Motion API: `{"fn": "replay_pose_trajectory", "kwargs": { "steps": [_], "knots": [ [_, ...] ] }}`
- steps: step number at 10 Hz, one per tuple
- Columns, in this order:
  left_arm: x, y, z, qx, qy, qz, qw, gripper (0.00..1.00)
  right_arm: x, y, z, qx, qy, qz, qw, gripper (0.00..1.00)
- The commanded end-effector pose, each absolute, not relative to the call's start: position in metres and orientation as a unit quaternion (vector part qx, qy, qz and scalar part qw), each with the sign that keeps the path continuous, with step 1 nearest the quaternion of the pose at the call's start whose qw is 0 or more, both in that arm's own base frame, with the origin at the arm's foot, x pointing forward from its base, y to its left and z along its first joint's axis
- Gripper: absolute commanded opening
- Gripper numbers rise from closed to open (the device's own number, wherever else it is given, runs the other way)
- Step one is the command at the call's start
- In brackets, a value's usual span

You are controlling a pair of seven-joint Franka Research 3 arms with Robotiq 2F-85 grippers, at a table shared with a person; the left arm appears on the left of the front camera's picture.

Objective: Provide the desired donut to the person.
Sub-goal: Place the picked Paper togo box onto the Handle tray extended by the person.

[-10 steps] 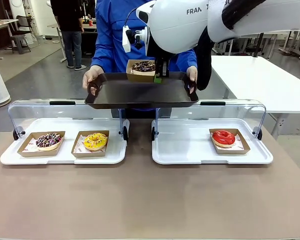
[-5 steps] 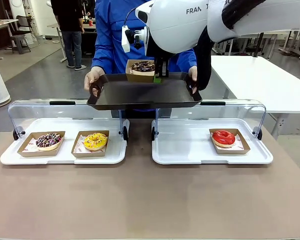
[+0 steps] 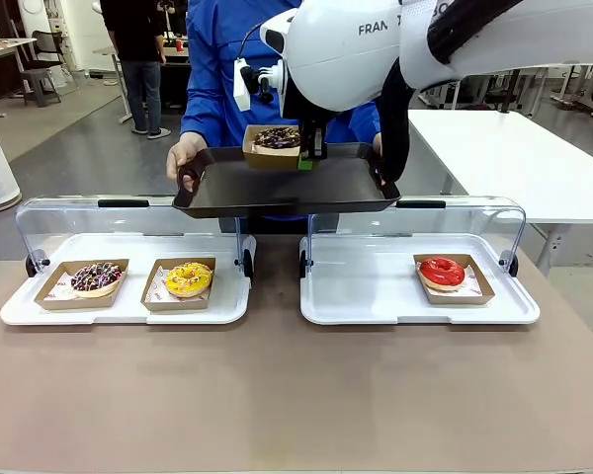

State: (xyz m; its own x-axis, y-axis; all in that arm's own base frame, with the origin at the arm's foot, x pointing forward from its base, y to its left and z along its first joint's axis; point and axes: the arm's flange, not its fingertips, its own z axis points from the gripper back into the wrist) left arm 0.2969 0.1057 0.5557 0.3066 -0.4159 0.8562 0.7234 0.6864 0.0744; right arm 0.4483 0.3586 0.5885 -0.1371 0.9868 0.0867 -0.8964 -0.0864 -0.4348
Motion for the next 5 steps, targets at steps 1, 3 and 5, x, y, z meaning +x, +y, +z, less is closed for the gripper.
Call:
{"fn": "replay_pose_trajectory", "kwargs": {
  "steps": [1,3,5],
  "knots": [
    [0.296,0.106,0.556,-0.170,-0.467,-0.359,0.790,1.00,0.468,0.383,0.590,-0.131,-0.181,0.729,0.647,0.02],
    [0.296,0.106,0.556,-0.170,-0.467,-0.359,0.790,1.00,0.483,0.387,0.581,-0.133,-0.158,0.721,0.661,0.02],
    [0.296,0.106,0.556,-0.170,-0.467,-0.359,0.790,1.00,0.482,0.360,0.582,-0.135,-0.144,0.712,0.674,0.02]
  ]
}}
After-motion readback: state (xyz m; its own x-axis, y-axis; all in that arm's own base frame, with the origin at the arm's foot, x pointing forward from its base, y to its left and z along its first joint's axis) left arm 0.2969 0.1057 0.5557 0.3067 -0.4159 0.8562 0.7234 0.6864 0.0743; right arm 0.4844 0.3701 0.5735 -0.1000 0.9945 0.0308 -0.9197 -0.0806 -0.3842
